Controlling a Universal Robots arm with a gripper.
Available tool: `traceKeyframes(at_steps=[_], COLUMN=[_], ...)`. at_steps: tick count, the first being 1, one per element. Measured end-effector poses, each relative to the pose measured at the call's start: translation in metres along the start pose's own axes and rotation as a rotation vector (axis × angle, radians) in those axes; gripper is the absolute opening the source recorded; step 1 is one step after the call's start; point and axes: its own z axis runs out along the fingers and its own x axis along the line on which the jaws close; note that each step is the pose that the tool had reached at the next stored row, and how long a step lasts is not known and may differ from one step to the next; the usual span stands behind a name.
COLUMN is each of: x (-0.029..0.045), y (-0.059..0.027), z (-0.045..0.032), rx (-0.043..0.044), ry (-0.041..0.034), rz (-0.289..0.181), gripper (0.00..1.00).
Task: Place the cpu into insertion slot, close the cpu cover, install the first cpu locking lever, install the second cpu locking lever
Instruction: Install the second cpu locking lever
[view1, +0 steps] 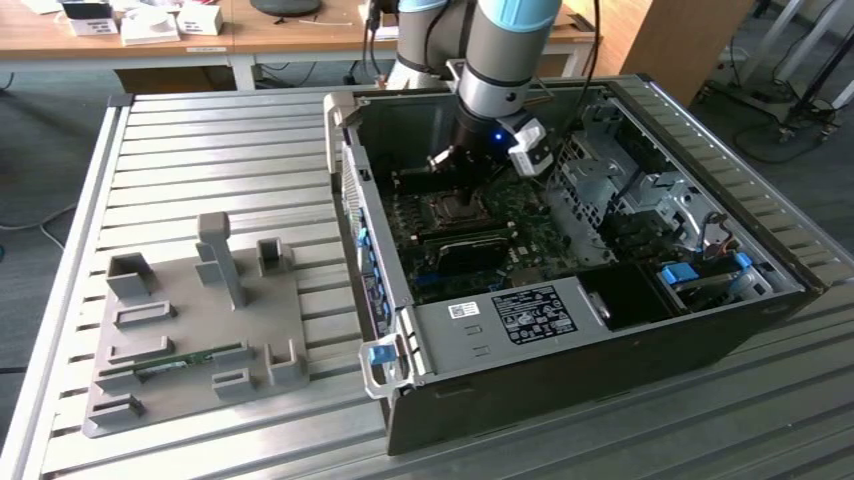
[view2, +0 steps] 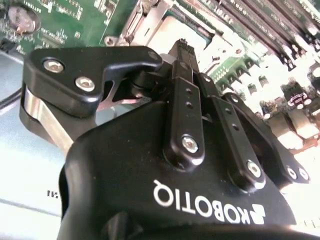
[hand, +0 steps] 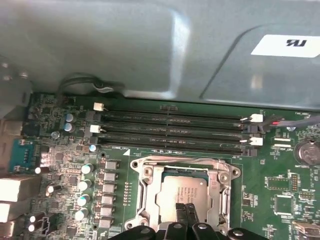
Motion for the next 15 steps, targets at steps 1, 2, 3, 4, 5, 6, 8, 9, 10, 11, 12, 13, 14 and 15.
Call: traceKeyframes(at_steps=[1,2,3,4,5,6,8,9,10,11,12,13,14,15], x=[-0.0001,-0.0002,-0.0003,-0.0004,-0.0005,-0.0006,-0.0007,-0.0007,-0.0008,-0.0008,-0.0007,-0.0007,-0.0007,-0.0007], y=[0.0003,0.0006,0.0009,0.0013,0.0016,0.0019,0.0023,0.0024,0.0024,0.0024,0.0024,0.0024,0.0024,0.0024], z=[-0.0024,-0.0052,-0.0080,-0.0110,-0.0138,-0.0162,-0.0200,-0.0205,-0.0205,-0.0205,-0.0206,-0.0206,-0.0206,-0.0206], rx=[-0.0002,-0.0001,0.0000,-0.0001,0.0000,0.0002,0.0002,0.0002,0.0000,0.0001,0.0005,0.0007,0.0007,0.0007], ry=[-0.0002,-0.0001,0.0000,-0.0001,-0.0001,0.0000,0.0000,-0.0001,-0.0002,-0.0001,0.0000,0.0000,0.0000,0.0000], rz=[0.000,0.000,0.000,0.000,0.000,0.000,0.000,0.000,0.000,0.000,0.000,0.000,0.000,0.000], gripper=[0.11,0.11,0.11,0.11,0.11,0.11,0.11,0.11,0.11,0.11,0.11,0.11,0.11,0.11])
